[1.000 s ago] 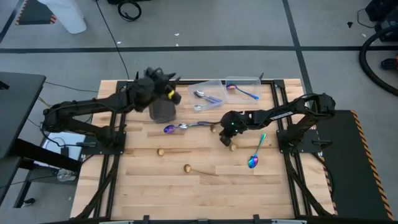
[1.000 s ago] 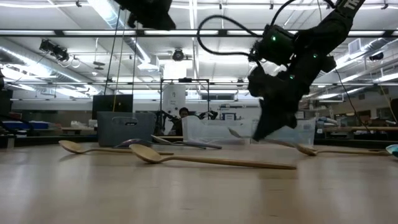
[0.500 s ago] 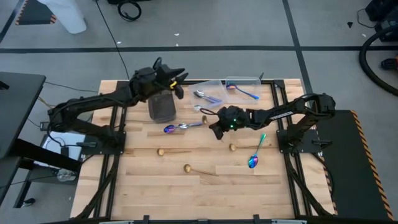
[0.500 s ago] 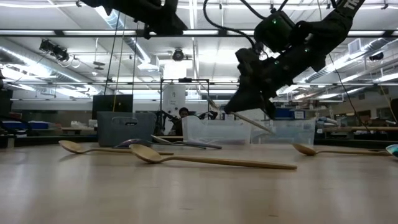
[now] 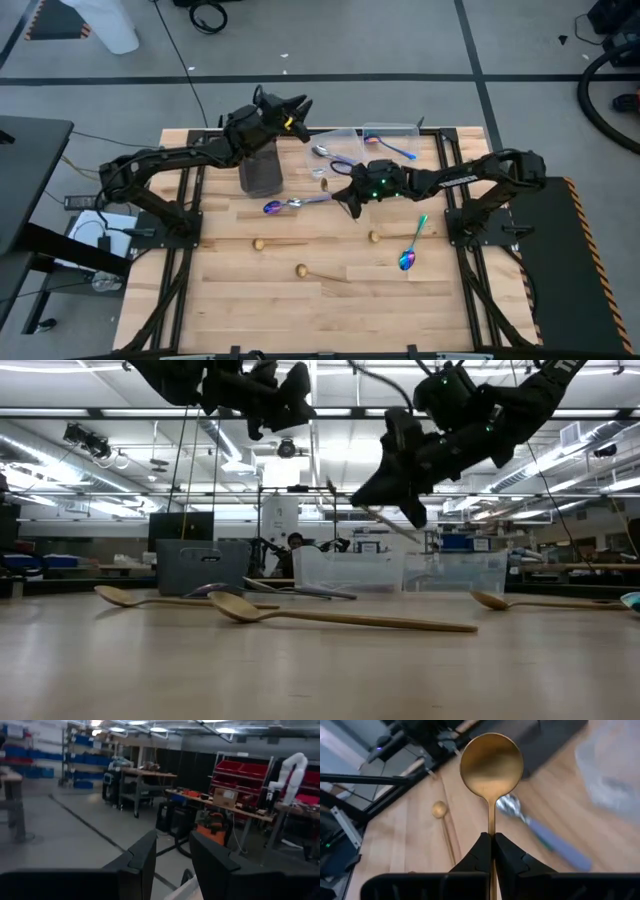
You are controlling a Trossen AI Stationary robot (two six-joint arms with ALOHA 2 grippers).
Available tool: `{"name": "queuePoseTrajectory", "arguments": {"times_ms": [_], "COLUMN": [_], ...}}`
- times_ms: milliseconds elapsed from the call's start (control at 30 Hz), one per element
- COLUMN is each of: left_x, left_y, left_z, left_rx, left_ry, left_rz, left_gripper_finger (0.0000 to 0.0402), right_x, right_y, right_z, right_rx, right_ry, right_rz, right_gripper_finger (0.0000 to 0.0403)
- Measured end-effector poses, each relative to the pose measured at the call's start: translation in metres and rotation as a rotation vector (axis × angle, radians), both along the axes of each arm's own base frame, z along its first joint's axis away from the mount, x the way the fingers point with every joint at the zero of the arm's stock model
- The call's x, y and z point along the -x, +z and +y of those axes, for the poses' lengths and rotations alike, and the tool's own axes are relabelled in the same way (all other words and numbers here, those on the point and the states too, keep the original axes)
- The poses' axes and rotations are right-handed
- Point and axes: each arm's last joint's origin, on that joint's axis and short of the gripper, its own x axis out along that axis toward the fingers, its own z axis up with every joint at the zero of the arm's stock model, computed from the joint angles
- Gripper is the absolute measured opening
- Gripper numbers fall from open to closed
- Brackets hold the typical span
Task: Sort silverware by color (type)
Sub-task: Put the gold spoon into the black bin
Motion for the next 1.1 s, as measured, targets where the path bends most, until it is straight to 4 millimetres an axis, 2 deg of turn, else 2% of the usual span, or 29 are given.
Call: {"name": "queuePoseTrajectory", "arguments": {"times_ms": [133, 233, 433, 567, 667, 900, 1000, 1100], "left_x": [-0.002, -0.004, -0.017, -0.019, -0.017, -0.013, -0.009, -0.009], "left_y": [0.006, 0.021, 0.055, 0.076, 0.084, 0.066, 0.054, 0.046], "left_z": [-0.009, -0.023, -0.050, -0.065, -0.076, -0.094, -0.096, -0.096], "left_rx": [0.027, 0.017, -0.043, 0.037, 0.119, 0.301, 0.352, 0.357], "left_ry": [-0.021, -0.062, -0.054, -0.102, -0.134, -0.155, -0.144, -0.150], "left_rz": [-0.026, -0.011, 0.132, 0.191, 0.228, 0.412, 0.514, 0.542], "left_gripper_finger": [0.0125, 0.0125, 0.0125, 0.0125, 0.0125, 0.0125, 0.0125, 0.0125], "right_x": [0.005, 0.013, 0.027, 0.032, 0.031, 0.024, 0.024, 0.024], "right_y": [0.016, 0.024, 0.033, 0.038, 0.047, 0.073, 0.081, 0.088], "right_z": [-0.009, -0.019, -0.037, -0.045, -0.049, -0.054, -0.060, -0.063], "right_rx": [0.094, 0.136, 0.178, 0.205, 0.221, 0.305, 0.319, 0.309], "right_ry": [0.038, 0.052, -0.004, -0.078, -0.091, -0.102, -0.129, -0.164], "right_rz": [-0.034, -0.028, -0.021, -0.021, -0.041, -0.105, -0.134, -0.193], "right_gripper_finger": [0.0014, 0.0014, 0.0014, 0.0014, 0.0014, 0.0014, 0.0014, 0.0014]}}
